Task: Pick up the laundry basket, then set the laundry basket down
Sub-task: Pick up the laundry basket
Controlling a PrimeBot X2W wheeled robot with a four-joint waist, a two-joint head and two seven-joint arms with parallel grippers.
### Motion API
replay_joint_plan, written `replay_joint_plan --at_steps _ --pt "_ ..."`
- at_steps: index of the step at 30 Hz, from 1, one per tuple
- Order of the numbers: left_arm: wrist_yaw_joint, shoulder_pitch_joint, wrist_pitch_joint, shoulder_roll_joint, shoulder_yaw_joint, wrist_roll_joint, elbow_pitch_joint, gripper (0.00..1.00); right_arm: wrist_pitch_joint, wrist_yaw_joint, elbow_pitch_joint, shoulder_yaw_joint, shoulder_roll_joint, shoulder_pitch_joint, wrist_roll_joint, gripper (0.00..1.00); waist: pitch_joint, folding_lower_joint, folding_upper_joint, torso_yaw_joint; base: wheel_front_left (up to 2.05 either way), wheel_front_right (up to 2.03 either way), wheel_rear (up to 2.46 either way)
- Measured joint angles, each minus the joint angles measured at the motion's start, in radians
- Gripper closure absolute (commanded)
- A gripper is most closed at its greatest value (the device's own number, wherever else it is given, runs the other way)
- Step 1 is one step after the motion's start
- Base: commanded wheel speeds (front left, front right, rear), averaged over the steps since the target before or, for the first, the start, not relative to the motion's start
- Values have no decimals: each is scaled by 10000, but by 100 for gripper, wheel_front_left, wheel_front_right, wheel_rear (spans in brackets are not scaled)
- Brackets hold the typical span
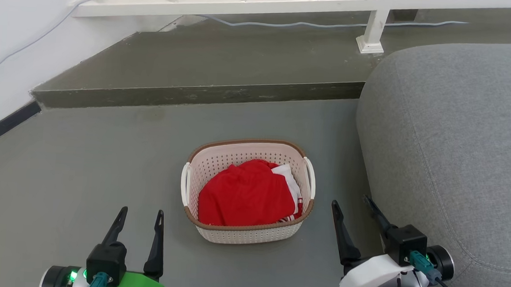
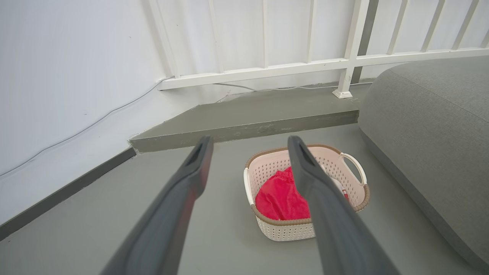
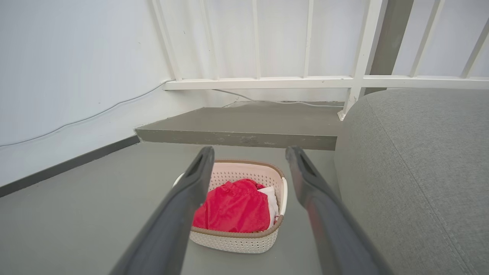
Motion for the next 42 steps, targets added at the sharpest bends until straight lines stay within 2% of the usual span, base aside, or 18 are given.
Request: replay_joint_plan --at_steps 17,32,42 --pt "-36 -137 0 -35 105 2 -232 0 0 96 -376 -194 36 -175 115 0 832 0 0 -24 0 0 0" --pt "-130 -1605 0 -61 215 35 -73 0 0 445 -311 -545 33 -1560 426 0 2484 0 0 -149 0 0 0" --pt "-280 -2879 148 -86 353 -19 656 0 -13 685 337 -765 29 -3180 487 0 3767 1 0 -292 0 0 0"
